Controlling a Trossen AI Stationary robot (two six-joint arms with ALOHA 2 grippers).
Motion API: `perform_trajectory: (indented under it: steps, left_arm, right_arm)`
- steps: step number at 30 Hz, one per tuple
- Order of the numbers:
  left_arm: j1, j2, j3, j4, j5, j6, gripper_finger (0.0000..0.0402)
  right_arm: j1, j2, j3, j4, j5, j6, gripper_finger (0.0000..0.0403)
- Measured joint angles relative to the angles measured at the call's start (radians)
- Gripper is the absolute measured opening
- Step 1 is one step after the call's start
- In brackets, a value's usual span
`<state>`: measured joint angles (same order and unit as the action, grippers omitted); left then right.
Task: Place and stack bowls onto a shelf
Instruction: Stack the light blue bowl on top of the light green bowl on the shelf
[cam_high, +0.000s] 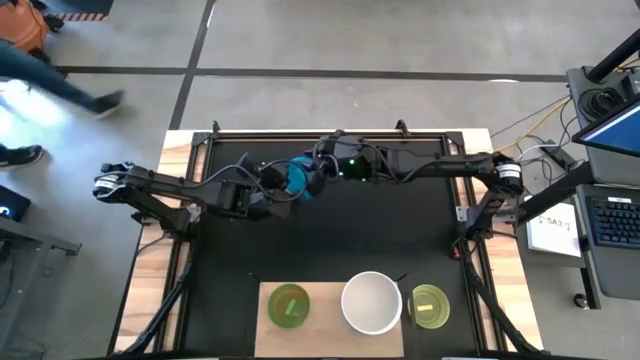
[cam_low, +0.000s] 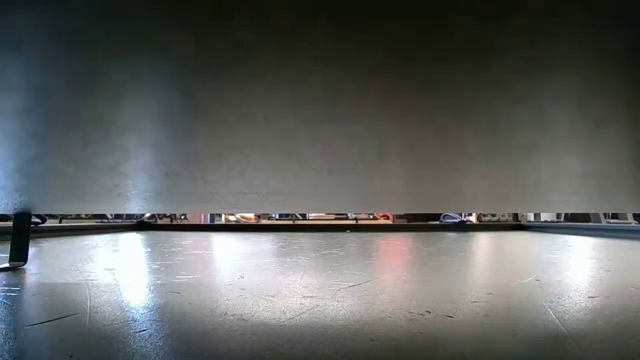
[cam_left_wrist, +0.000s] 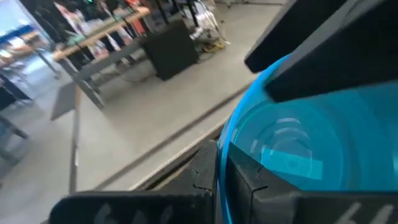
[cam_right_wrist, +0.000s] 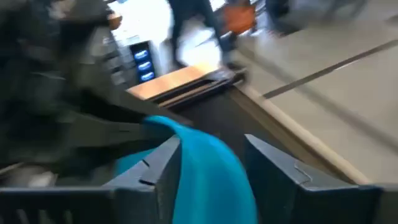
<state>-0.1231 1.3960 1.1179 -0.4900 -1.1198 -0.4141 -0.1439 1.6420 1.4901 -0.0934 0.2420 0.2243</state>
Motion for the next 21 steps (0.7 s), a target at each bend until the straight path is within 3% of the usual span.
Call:
perform_trajectory:
  steps: [6, 9, 13, 21]
  left_arm:
    - [0.002, 0.000, 0.000, -0.068, 0.080, -0.064, 0.0001]
    - [0.002, 0.000, 0.000, -0.091, 0.173, -0.067, 0.0001]
    - [0.002, -0.001, 0.000, -0.117, 0.374, -0.065, 0.0001]
    - [-0.031, -0.007, 0.007, -0.110, 0.796, -0.021, 0.0000]
  right_arm:
    - [-0.021, -0.045, 0.024, -0.170, -0.258, 0.107, 0.0192]
    - [-0.027, -0.064, 0.030, -0.263, -0.380, 0.106, 0.0195]
    - [-0.026, -0.087, 0.040, -0.416, -0.511, 0.094, 0.0192]
    - [0.007, -0.133, 0.044, -0.738, -0.583, 0.006, 0.0175]
